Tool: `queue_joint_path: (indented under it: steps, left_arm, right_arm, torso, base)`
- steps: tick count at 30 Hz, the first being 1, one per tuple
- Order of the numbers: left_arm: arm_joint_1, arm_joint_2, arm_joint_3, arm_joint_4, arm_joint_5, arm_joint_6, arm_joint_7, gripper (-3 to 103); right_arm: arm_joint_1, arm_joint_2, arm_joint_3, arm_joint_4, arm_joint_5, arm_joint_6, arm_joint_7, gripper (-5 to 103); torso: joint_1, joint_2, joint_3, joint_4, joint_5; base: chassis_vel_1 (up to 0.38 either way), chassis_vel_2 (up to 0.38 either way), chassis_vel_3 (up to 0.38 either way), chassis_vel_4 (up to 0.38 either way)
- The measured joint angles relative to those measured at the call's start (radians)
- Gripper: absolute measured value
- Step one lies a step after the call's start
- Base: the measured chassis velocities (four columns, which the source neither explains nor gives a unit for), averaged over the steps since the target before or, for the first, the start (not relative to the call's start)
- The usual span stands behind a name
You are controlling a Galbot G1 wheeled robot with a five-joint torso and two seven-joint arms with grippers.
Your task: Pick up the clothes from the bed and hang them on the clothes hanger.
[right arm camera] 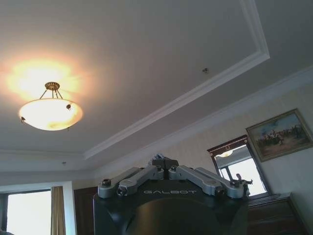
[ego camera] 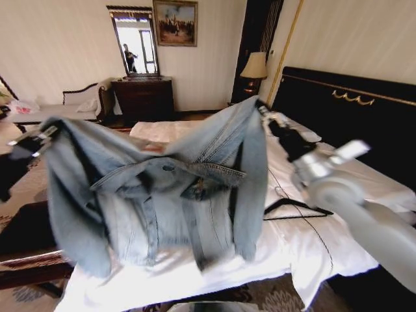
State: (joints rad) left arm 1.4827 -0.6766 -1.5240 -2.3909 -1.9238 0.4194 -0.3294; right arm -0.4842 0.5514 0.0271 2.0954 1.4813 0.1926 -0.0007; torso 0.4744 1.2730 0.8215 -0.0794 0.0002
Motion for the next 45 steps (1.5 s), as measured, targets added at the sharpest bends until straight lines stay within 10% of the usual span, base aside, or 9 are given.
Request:
queue_joint_path:
  steps: [7, 13, 21, 26, 31, 33, 38, 45]
  left_arm:
    - [-0.134, 0.267, -0.014, 0.192, -0.077, -0.025, 0.01, 5]
    - [-0.129, 0.33, -0.077, 0.212, -0.104, -0.038, 0.019, 5]
    - [0.115, -0.063, -0.24, -0.11, -0.146, -0.027, -0.011, 5]
    - [0.228, -0.136, -0.543, -0.116, -0.303, -0.045, -0.011, 5]
    - [0.239, -0.113, -0.588, -0.115, -0.389, -0.018, -0.054, 5]
    - [0.218, -0.121, -0.535, -0.115, -0.384, -0.004, -0.066, 5]
    - [0.091, -0.352, 0.029, -0.095, -0.095, 0.099, -0.089, 5]
    - [-0.115, -0.57, 0.591, 0.396, 0.365, 0.152, -0.056, 5]
  right_arm:
    - [0.473, 0.146, -0.322, -0.22, 0.038, 0.038, -0.01, 0]
    - [0.517, 0.145, -0.312, -0.232, 0.053, 0.038, -0.042, 0]
    - [0.038, -0.083, 0.025, 0.089, 0.008, 0.05, -0.037, 0]
    - [-0.054, -0.165, 0.235, 0.234, 0.105, 0.025, 0.075, 0]
    - [0.005, -0.174, 0.242, 0.277, 0.156, -0.07, 0.219, 0]
    - [0.002, -0.161, 0.212, 0.27, 0.133, -0.096, 0.235, 0]
    - [-0.046, -0.04, -0.169, 0.116, -0.075, -0.194, 0.313, 0]
    - [-0.034, 0.269, -0.575, -0.397, -0.258, -0.185, 0.388, 0]
  torso:
    - [0.001, 0.0, 0.0, 0.0016, -0.0006]
    - [0.0, 0.0, 0.0, 0.0007, 0.0]
    - [0.0, 0.0, 0.0, 0.0002, 0.0002]
    - [-0.001, 0.001, -0.001, 0.0007, 0.0002]
    - [-0.001, 0.001, -0.001, 0.0009, -0.0004]
    - [-0.001, 0.001, -0.001, 0.0006, -0.0001]
    - [0.0, 0.0, 0.0, 0.0007, -0.0007]
    - [0.0, 0.0, 0.0, 0.001, -0.0006]
  base:
    - [0.0, 0.0, 0.0, 0.0]
    - [0.0, 0.0, 0.0, 0.0]
    - [0.0, 0.0, 0.0, 0.0]
    - [0.0, 0.0, 0.0, 0.0]
    - [0.0, 0.0, 0.0, 0.0]
    - [0.0, 0.0, 0.0, 0.0]
    - [0.0, 0.0, 0.0, 0.0]
    - [0.0, 0.0, 0.0, 0.0]
